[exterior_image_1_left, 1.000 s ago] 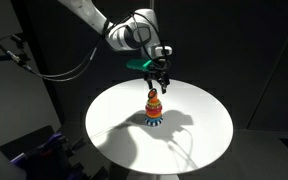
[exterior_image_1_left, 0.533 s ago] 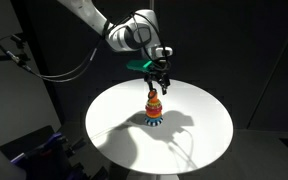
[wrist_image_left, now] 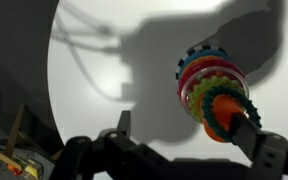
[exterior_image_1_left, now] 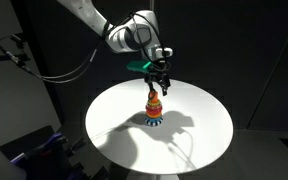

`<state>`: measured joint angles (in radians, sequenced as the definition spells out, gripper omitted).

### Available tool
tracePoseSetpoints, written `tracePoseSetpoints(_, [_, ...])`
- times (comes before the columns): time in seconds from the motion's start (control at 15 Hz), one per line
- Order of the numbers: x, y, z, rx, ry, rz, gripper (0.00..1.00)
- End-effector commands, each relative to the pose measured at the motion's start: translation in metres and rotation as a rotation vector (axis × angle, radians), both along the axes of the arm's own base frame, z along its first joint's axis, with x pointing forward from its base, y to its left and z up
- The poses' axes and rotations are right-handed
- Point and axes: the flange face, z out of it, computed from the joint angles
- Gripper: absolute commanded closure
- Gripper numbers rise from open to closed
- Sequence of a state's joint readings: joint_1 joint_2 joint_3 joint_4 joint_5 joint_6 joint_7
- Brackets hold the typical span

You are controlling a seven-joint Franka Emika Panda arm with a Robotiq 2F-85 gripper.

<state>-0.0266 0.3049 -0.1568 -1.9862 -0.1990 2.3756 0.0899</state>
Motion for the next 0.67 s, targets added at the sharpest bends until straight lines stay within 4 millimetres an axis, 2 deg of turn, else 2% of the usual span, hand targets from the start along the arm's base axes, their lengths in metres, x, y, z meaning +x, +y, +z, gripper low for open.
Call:
tracePoseSetpoints(0.0, [-0.003, -0.0054, 0.0008, -0.018, -0.012, -0.019, 0.0])
tracePoseSetpoints(0.6, [-0.0039, -0.0136, -0.001, -0.038, -0.01, -0.034, 0.0])
